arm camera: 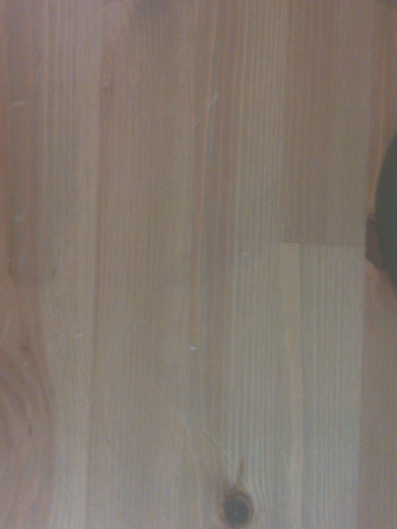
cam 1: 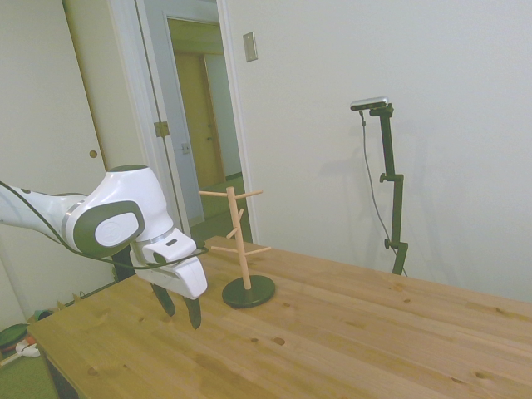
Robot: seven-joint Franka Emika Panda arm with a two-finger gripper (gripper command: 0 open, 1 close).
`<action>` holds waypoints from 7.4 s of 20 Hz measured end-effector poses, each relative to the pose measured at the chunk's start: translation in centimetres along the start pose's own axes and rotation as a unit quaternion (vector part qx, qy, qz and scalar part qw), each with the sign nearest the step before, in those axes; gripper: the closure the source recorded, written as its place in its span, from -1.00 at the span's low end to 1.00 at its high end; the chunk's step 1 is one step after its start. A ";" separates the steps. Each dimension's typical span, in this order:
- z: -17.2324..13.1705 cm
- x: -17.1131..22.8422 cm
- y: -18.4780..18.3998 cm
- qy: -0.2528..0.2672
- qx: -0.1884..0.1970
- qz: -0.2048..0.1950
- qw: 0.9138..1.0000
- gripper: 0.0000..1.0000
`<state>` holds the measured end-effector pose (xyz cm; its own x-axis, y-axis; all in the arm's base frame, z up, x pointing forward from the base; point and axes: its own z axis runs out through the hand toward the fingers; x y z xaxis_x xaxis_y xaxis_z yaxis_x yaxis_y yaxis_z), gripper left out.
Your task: Hang the mug
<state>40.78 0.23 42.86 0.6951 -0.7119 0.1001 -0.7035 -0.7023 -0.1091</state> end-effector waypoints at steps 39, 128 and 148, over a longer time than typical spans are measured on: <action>1.4 -7.9 -33.2 0.056 -0.037 -0.091 0.994 -1.00; -20.6 -2.4 -31.8 0.114 0.023 -0.094 0.989 1.00; -21.7 3.7 -32.0 0.107 0.025 -0.079 0.991 1.00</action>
<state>62.61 19.95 68.15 0.7446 -0.5818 0.3272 -0.5763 -0.8077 -0.1245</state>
